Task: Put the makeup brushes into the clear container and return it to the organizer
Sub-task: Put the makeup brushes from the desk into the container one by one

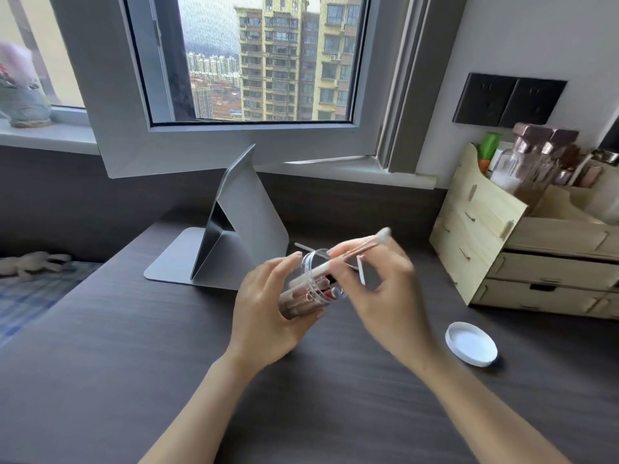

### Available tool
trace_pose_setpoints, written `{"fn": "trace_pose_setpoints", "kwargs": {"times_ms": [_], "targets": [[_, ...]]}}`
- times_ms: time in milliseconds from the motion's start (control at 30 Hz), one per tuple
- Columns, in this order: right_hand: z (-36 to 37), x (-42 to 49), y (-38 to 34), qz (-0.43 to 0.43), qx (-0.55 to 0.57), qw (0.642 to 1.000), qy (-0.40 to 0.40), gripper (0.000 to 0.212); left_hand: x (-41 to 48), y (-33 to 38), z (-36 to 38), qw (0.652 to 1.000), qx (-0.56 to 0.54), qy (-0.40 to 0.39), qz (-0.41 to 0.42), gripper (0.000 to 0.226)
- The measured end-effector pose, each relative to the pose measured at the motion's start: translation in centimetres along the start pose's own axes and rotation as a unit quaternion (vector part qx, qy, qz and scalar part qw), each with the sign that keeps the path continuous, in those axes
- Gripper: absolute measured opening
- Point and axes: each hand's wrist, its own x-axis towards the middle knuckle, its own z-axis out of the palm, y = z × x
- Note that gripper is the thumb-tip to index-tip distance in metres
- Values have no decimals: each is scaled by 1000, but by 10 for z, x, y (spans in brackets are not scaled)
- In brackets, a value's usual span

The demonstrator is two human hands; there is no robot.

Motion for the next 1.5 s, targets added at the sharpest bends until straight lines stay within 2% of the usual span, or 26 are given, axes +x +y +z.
{"fn": "trace_pose_setpoints", "kwargs": {"times_ms": [133,200,267,333,400,433,467,500,567,633,733,900,1100,1167,1233,1300,1333,1400,1433,1500], "targets": [[16,-12,12,-37,-118,992,-23,28,-3,2,1,999,-27,-4,-16,74],[20,-17,14,-43,-138,988,-54,40,-2,3,0,999,-35,-2,-22,73],[20,-21,14,-32,-104,988,-114,53,-1,4,-1,999,-44,3,-25,71],[16,-20,14,8,1,991,-135,53,-2,3,0,998,-57,10,-35,72],[11,-13,18,70,151,984,-65,38,-3,0,-1,996,-70,18,-57,75],[9,-8,24,118,195,974,-10,29,-3,-1,-1,995,-70,25,-65,76],[10,-3,36,176,194,964,42,25,-2,-2,-1,995,-65,33,-70,76],[14,4,52,232,146,959,78,23,-2,-3,-1,994,-61,41,-75,77],[24,16,87,316,11,945,81,20,0,-3,-1,993,-61,52,-88,77],[38,26,117,362,-94,927,27,20,1,-5,-1,992,-62,57,-92,76],[53,39,146,413,-181,891,-54,26,0,-7,0,992,-66,58,-93,73],[70,61,166,428,-279,845,-158,41,0,-11,1,992,-61,64,-92,72],[66,72,177,433,-330,808,-226,30,1,-12,1,992,-55,66,-93,72],[55,70,179,431,-329,810,-221,28,1,-12,1,993,-46,62,-89,74],[39,68,174,422,-262,852,-165,27,1,-11,0,993,-48,60,-87,74],[18,68,156,405,-87,907,-68,35,1,-11,1,993,-47,59,-86,74],[8,66,141,396,30,918,-15,29,1,-10,1,994,-43,58,-84,75],[-14,61,98,346,232,907,55,7,0,-9,2,995,-35,52,-79,77],[-23,58,74,308,297,901,73,8,0,-9,2,996,-31,47,-75,77],[-37,48,31,215,345,908,96,18,0,-7,2,998,-18,34,-55,75]]}}
